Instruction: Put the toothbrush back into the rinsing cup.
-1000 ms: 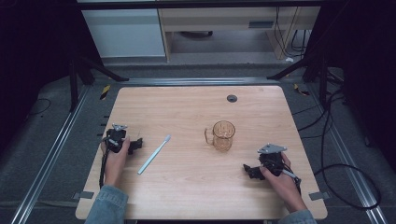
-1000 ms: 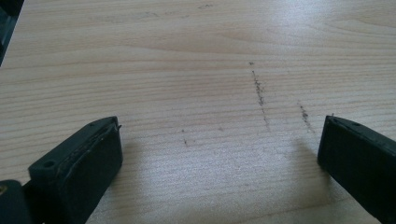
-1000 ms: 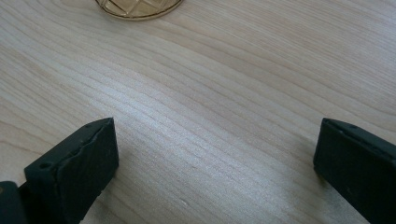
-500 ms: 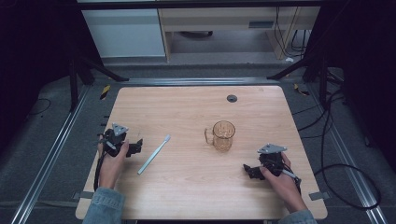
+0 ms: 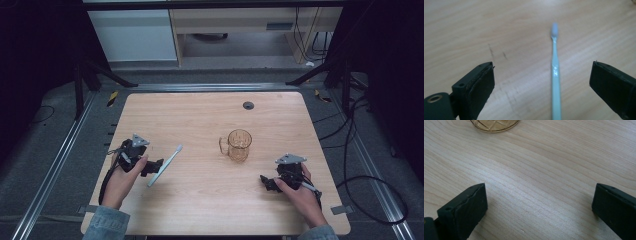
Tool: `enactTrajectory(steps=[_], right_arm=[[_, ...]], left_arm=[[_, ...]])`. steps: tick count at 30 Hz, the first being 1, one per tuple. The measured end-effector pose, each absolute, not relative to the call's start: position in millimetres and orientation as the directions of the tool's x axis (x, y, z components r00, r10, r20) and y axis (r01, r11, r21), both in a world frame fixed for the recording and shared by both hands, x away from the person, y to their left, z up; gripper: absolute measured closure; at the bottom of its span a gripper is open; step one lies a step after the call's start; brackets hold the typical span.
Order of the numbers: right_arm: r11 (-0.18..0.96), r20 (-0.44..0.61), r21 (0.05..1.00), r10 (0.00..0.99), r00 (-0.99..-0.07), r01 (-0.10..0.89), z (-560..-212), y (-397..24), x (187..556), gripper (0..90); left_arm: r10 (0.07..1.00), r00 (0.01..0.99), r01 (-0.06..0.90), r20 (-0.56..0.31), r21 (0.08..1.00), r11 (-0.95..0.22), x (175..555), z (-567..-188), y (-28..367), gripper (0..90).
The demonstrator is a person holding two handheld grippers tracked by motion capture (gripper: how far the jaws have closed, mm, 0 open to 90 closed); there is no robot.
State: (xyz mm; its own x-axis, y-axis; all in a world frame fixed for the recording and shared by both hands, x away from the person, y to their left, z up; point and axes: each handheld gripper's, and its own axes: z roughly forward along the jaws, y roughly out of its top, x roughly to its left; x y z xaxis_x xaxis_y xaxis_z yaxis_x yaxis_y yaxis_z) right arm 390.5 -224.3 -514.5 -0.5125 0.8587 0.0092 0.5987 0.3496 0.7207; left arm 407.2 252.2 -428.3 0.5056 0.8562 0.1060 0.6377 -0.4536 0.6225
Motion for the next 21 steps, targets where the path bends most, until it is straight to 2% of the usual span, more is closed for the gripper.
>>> enactTrajectory(steps=[5, 10, 21], right_arm=[[0.356, -0.004, 0.724, 0.859, -0.512, 0.591, -515.2, -224.4, 391.0, 0.4], [0.354, -0.004, 0.724, 0.861, -0.509, 0.592, -515.1, -224.2, 390.8, 0.4], [0.349, -0.003, 0.724, 0.865, -0.502, 0.595, -515.2, -223.5, 390.8, 0.4]], left_arm=[[0.828, 0.549, 0.661, 0.11, 0.549, -0.511, 411.6, -427.9, 246.4, 5.3], [0.808, 0.568, 0.665, 0.158, 0.491, -0.563, 417.3, -423.5, 244.1, 6.1], [0.781, 0.609, 0.691, 0.139, 0.391, -0.608, 429.2, -429.5, 228.6, 9.9]])
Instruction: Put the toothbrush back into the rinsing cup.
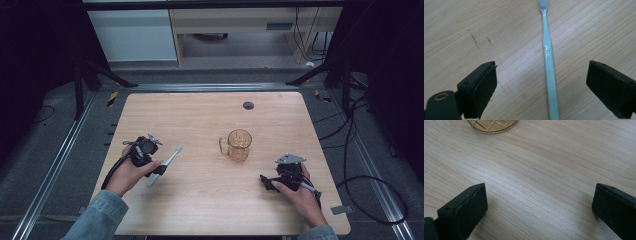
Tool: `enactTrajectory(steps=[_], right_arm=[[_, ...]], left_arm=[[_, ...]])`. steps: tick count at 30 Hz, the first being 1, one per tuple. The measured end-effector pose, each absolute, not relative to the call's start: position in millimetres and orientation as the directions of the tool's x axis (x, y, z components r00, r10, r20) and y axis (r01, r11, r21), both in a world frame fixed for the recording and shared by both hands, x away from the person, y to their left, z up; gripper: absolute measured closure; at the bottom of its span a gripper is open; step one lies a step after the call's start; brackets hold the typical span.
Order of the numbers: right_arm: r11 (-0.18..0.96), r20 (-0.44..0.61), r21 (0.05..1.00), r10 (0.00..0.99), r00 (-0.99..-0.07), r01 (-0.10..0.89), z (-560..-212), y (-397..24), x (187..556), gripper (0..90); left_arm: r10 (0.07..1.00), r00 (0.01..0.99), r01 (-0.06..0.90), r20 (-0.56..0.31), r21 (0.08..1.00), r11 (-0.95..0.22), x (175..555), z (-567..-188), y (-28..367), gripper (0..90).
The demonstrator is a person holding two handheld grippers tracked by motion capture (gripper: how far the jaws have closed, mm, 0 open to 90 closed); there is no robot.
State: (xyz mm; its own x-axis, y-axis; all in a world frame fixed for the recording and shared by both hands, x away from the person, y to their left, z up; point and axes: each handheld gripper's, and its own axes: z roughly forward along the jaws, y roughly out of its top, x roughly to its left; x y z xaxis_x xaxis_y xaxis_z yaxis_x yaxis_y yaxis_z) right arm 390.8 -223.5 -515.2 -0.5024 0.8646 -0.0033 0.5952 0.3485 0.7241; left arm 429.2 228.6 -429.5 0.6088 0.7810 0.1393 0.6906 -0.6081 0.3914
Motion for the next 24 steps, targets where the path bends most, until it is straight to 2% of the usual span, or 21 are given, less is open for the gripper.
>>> enactTrajectory(steps=[7, 16, 24], right_arm=[[0.346, -0.004, 0.724, 0.867, -0.498, 0.597, -515.2, -223.2, 390.5, 0.5], [0.345, -0.01, 0.726, 0.871, -0.492, 0.595, -515.6, -222.7, 390.5, 0.5], [0.345, -0.01, 0.726, 0.87, -0.492, 0.595, -515.4, -223.0, 390.5, 0.6]], left_arm=[[0.758, 0.634, 0.695, 0.151, 0.319, -0.644, 435.9, -428.8, 219.2, 14.2], [0.755, 0.641, 0.704, 0.141, 0.284, -0.651, 450.7, -429.5, 212.5, 18.0], [0.74, 0.66, 0.71, 0.129, 0.214, -0.671, 464.3, -429.8, 204.9, 31.0]])
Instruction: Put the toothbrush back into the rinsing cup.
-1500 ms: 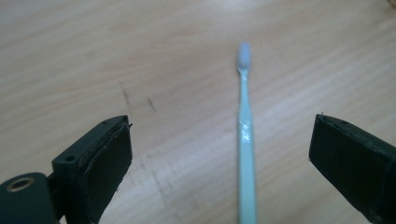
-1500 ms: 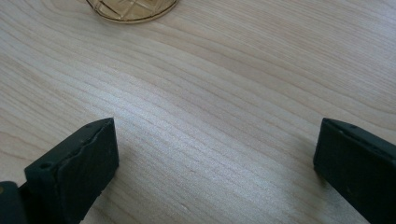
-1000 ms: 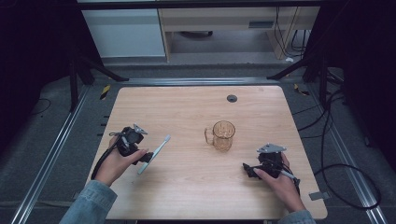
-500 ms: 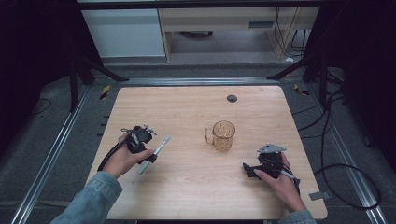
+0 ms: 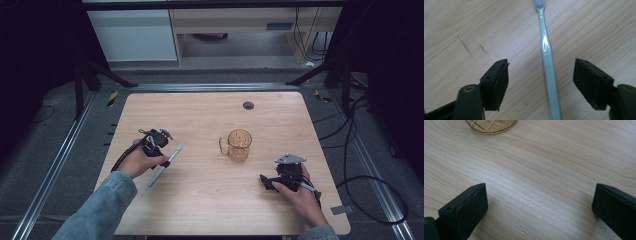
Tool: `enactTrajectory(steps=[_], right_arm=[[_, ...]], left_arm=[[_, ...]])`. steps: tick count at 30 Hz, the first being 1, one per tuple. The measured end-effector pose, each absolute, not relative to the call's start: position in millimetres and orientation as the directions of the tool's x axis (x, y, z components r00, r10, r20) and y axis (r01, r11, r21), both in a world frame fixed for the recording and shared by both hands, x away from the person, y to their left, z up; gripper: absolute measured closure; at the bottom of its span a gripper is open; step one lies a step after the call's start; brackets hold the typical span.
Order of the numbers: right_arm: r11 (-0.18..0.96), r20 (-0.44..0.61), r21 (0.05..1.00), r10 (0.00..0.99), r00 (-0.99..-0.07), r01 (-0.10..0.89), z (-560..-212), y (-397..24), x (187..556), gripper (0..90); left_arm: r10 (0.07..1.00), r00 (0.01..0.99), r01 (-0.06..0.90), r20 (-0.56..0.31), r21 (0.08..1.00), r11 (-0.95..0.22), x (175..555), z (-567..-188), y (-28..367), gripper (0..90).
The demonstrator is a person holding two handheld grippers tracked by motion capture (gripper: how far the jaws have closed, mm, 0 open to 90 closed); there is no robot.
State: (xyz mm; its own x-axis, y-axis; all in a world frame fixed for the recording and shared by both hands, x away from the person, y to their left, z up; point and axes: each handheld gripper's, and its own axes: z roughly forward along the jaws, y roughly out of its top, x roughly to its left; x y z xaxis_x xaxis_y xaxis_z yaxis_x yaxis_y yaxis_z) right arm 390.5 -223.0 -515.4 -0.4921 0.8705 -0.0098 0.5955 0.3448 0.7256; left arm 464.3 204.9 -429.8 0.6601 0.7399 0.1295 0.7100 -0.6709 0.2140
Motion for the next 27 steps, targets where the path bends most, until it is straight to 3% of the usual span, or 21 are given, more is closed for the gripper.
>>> enactTrajectory(steps=[8, 27], right_arm=[[0.339, -0.002, 0.725, 0.871, -0.491, 0.6, -515.1, -222.9, 390.3, 0.7], [0.338, -0.001, 0.725, 0.872, -0.49, 0.6, -515.1, -222.9, 390.3, 0.7]], left_arm=[[0.739, 0.671, 0.717, 0.068, 0.193, -0.669, 478.2, -433.9, 194.6, 47.4], [0.76, 0.649, 0.751, 0.029, 0.131, -0.647, 499.8, -450.4, 183.8, 59.4]])
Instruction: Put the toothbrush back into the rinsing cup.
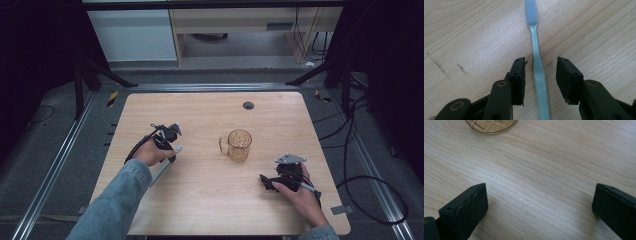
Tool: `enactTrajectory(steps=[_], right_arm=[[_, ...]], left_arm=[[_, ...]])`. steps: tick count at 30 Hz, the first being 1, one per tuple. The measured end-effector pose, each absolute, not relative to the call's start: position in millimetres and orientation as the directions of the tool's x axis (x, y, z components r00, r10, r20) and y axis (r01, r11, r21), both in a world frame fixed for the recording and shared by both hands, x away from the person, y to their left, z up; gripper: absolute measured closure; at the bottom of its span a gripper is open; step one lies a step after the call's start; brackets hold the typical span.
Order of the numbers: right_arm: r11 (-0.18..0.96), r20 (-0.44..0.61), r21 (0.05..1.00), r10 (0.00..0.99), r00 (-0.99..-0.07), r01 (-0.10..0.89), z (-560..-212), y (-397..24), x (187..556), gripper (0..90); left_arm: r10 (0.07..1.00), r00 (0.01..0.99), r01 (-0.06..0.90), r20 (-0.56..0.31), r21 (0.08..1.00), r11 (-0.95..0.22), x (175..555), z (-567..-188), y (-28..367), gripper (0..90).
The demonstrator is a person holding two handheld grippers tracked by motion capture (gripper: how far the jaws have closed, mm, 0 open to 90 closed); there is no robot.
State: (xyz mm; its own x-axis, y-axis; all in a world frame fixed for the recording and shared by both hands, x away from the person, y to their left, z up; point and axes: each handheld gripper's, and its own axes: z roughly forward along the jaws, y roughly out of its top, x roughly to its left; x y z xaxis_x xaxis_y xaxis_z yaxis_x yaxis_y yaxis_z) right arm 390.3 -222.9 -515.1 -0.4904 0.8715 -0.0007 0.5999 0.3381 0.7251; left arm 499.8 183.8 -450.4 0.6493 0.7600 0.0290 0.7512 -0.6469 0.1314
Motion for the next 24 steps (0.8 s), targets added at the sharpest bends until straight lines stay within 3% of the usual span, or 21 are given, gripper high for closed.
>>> enactTrajectory(steps=[24], right_arm=[[0.338, -0.001, 0.724, 0.872, -0.49, 0.601, -515.0, -222.9, 390.2, 0.7]], left_arm=[[0.763, 0.646, 0.758, 0.029, 0.09, -0.646, 505.2, -456.5, 181.7, 68.3]])
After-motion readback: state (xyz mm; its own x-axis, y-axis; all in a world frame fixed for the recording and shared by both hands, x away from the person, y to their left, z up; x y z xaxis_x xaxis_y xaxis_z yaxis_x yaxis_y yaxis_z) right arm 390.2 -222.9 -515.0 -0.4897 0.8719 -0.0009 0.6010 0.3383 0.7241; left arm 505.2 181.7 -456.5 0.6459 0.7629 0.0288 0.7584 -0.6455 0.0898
